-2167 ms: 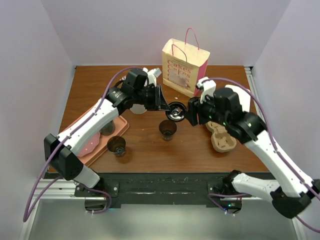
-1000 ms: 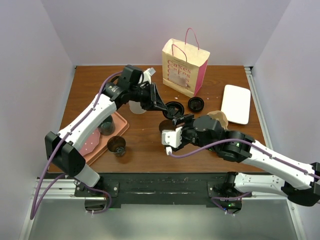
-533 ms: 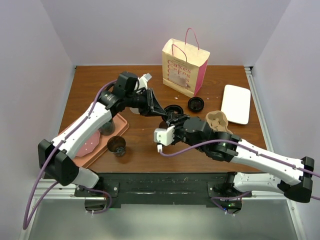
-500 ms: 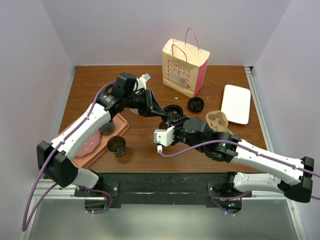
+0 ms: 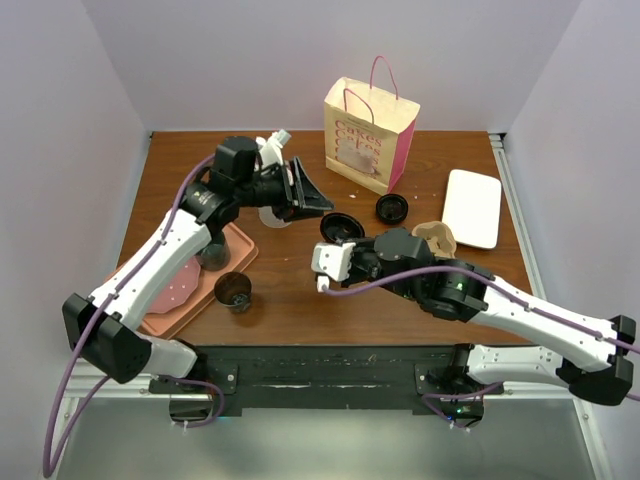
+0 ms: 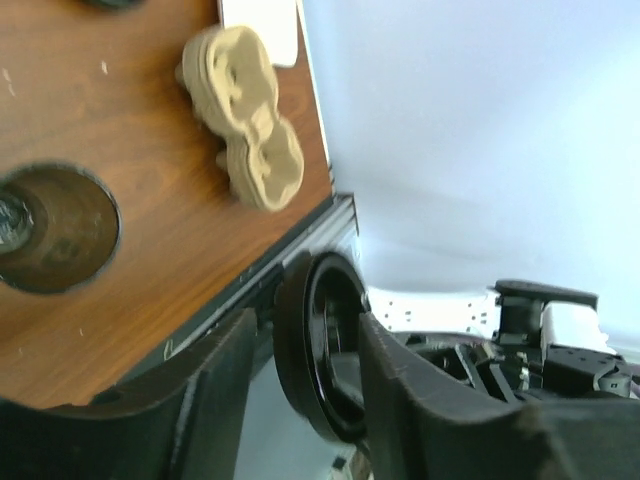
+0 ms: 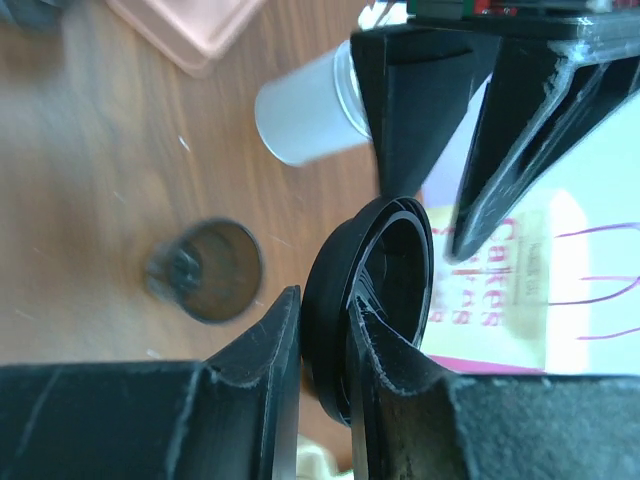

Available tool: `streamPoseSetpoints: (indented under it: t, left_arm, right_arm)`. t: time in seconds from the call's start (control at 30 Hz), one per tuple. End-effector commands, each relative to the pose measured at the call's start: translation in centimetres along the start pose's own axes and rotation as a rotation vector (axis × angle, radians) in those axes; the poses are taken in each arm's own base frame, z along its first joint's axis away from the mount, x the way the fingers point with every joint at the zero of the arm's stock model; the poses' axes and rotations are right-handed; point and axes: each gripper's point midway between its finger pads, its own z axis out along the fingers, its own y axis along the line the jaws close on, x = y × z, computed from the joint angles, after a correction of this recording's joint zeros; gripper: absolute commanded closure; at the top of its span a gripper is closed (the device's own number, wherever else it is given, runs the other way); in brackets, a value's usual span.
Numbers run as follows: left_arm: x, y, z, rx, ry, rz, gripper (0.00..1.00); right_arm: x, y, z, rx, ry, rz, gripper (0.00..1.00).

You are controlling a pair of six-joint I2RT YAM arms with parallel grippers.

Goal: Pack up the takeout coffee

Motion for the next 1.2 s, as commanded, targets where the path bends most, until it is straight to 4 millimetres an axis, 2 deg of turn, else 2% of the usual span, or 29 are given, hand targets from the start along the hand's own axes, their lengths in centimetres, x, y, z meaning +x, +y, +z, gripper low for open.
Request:
streamPoseSetpoints:
  t: [0.0, 0.03, 0.1, 0.13, 0.27, 0.37, 0.4, 0.47, 0.5, 0.53, 0.57, 0.6, 0.63, 0.67, 0.73, 0.77, 0.83, 0.87, 0.93, 1.17]
  left_arm:
    - [-5.2, -2.8, -2.3, 0.061, -0.182, 0.185, 0.44]
    - [-6.9, -2.2, -2.8, 0.02, -0.254, 0.214, 0.43]
    - [-8.8, -1.3, -3.7, -0.074, -0.343, 0.317, 0.43]
    - [-10.4, -0.4, -4.4, -0.148, -0.425, 0.343, 0.43]
    - [-11.8, 0.9, -6.2, -0.243, -0.549, 0.494, 0.41]
    - [-10.9, 2.2, -6.6, -0.245, -0.574, 0.571, 0.41]
    - [-10.4, 2.6, -6.3, -0.244, -0.549, 0.629, 0.41]
    - [-8.7, 2.2, -5.3, -0.17, -0.475, 0.704, 0.4]
    - [-7.8, 2.3, -4.6, -0.122, -0.445, 0.778, 0.4]
    - [-5.8, 1.6, -3.8, -0.029, -0.366, 0.837, 0.41]
    - [-4.5, 2.3, -3.1, -0.001, -0.321, 0.866, 0.41]
    - [-3.7, 1.7, -2.9, 0.052, -0.308, 0.934, 0.41]
    - [-1.9, 1.3, -2.6, 0.137, -0.245, 0.968, 0.41]
    - [-0.9, 1.9, -2.2, 0.164, -0.212, 0.98, 0.41]
    - [1.0, 1.3, -2.2, 0.264, -0.152, 1.042, 0.41]
    - [1.7, 1.6, -2.2, 0.286, -0.133, 1.047, 0.39]
    - [2.7, 0.8, -2.5, 0.363, -0.117, 1.083, 0.39]
    - [3.2, 1.1, -2.5, 0.375, -0.104, 1.07, 0.38]
    - [3.2, 0.8, -2.5, 0.395, -0.124, 1.073, 0.37]
    - [3.8, -0.4, -1.8, 0.513, -0.089, 1.0, 0.33]
  right_arm:
    - [-3.5, 0.1, -1.0, -0.047, -0.108, 0.327, 0.89]
    - [-3.9, 0.6, -0.9, -0.059, -0.107, 0.45, 0.89]
    - [-4.8, 1.0, -0.8, -0.087, -0.121, 0.561, 0.89]
    - [-5.2, 1.5, -0.7, -0.107, -0.124, 0.647, 0.9]
    - [-6.0, 1.8, -0.2, -0.179, -0.173, 0.884, 0.89]
    - [-4.5, 0.4, 0.0, -0.263, -0.223, 1.108, 0.9]
    - [-3.2, -0.8, 0.0, -0.27, -0.24, 1.157, 0.9]
    - [-2.7, -1.3, -0.1, -0.288, -0.248, 1.2, 0.9]
    - [-2.2, -1.1, -0.2, -0.35, -0.241, 1.22, 0.91]
    - [-1.8, -1.0, -0.1, -0.383, -0.236, 1.235, 0.91]
    - [-1.4, -0.9, 0.0, -0.408, -0.226, 1.247, 0.91]
    - [-0.4, -1.2, -0.1, -0.419, -0.217, 1.264, 0.91]
    - [-0.7, -0.8, -0.8, -0.486, -0.246, 1.269, 0.91]
    - [-0.2, -1.5, -1.2, -0.494, -0.269, 1.284, 0.9]
    - [-0.5, -1.2, -1.9, -0.585, -0.318, 1.283, 0.9]
    - [-0.1, -1.4, -1.9, -0.59, -0.314, 1.296, 0.9]
    - [-0.2, -1.2, -1.9, -0.617, -0.314, 1.295, 0.9]
    - [-0.5, -1.2, -1.9, -0.635, -0.347, 1.283, 0.9]
    - [-1.1, -1.1, -2.2, -0.682, -0.37, 1.331, 0.89]
    - [-1.8, -0.2, -3.1, -0.769, -0.41, 1.329, 0.84]
